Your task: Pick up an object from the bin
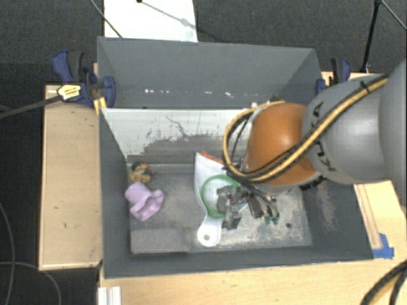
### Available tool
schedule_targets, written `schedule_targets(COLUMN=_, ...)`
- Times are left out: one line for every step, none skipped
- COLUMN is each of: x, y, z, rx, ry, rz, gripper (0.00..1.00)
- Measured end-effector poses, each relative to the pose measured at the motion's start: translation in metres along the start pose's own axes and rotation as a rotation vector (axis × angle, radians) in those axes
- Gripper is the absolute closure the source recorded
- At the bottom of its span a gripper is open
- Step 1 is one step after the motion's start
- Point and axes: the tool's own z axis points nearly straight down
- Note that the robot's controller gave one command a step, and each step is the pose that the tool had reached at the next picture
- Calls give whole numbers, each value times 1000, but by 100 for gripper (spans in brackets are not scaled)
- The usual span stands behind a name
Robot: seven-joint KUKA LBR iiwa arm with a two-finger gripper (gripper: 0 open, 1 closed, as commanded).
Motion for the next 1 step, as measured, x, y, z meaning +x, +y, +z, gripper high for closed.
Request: schedule_targets(x=-11, y=-1, z=-15, rx=0, ry=-22, rz=-1, gripper=100)
